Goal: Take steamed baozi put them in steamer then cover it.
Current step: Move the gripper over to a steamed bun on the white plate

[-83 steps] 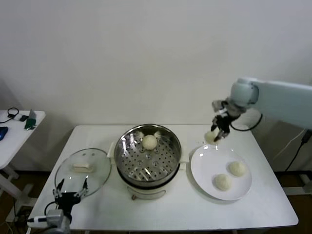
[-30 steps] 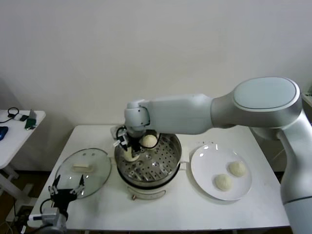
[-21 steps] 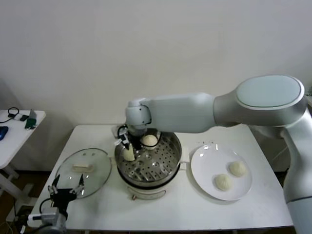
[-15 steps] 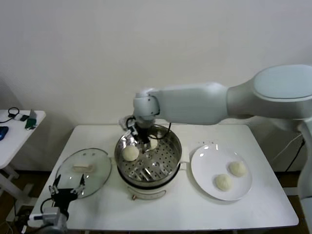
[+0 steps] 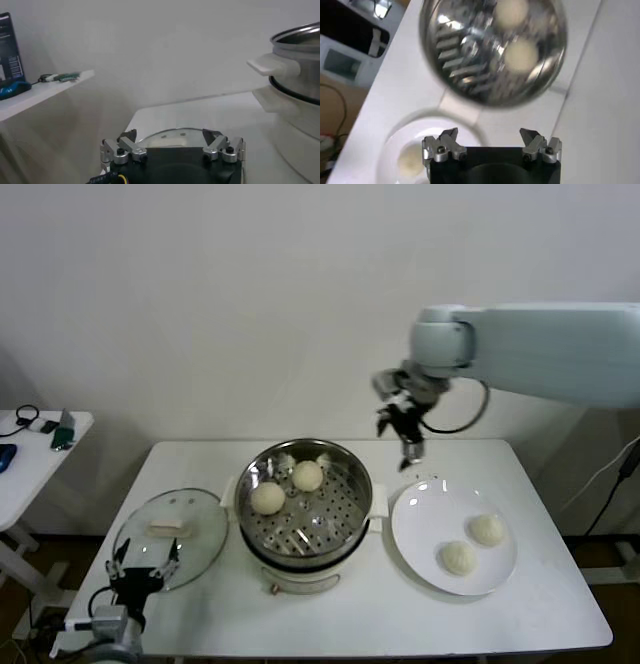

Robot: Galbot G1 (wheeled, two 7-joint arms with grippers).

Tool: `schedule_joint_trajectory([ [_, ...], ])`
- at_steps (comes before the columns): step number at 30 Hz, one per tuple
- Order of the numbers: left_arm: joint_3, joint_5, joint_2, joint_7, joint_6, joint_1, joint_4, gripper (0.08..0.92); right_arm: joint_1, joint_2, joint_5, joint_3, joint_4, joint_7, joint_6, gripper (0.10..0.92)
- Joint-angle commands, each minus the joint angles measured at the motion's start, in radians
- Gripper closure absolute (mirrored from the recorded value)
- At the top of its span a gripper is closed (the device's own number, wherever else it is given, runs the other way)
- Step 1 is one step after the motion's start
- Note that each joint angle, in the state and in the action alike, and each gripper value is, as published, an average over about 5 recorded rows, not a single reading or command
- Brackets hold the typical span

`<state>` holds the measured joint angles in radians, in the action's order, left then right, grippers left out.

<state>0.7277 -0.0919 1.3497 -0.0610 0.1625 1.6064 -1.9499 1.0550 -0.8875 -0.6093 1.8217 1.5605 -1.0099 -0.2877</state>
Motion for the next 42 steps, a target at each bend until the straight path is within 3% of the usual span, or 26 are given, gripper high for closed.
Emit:
schedule_joint_trajectory([
  [1, 0.001, 0.001, 0.0, 0.001, 0.0, 0.001, 0.0, 0.177, -0.029, 0.302, 0.138, 0.127, 0.142, 0.01, 0.005, 0.203],
  [9, 0.006, -0.003, 0.003, 0.0, -0.004, 0.004, 0.003, 0.177, -0.297, 0.363, 0.254, -0.021, 0.116, 0.058, -0.04, 0.203],
  [19, 0.007, 0.007, 0.016, 0.0, -0.006, 0.013, 0.003, 0.177, -0.578, 0.327, 0.346, -0.243, 0.023, 0.126, -0.098, 0.203],
  [42, 0.009, 0.018, 0.018, -0.002, -0.006, 0.021, 0.001, 0.177, -0.744, 0.272, 0.401, -0.365, -0.087, 0.142, -0.121, 0.204],
])
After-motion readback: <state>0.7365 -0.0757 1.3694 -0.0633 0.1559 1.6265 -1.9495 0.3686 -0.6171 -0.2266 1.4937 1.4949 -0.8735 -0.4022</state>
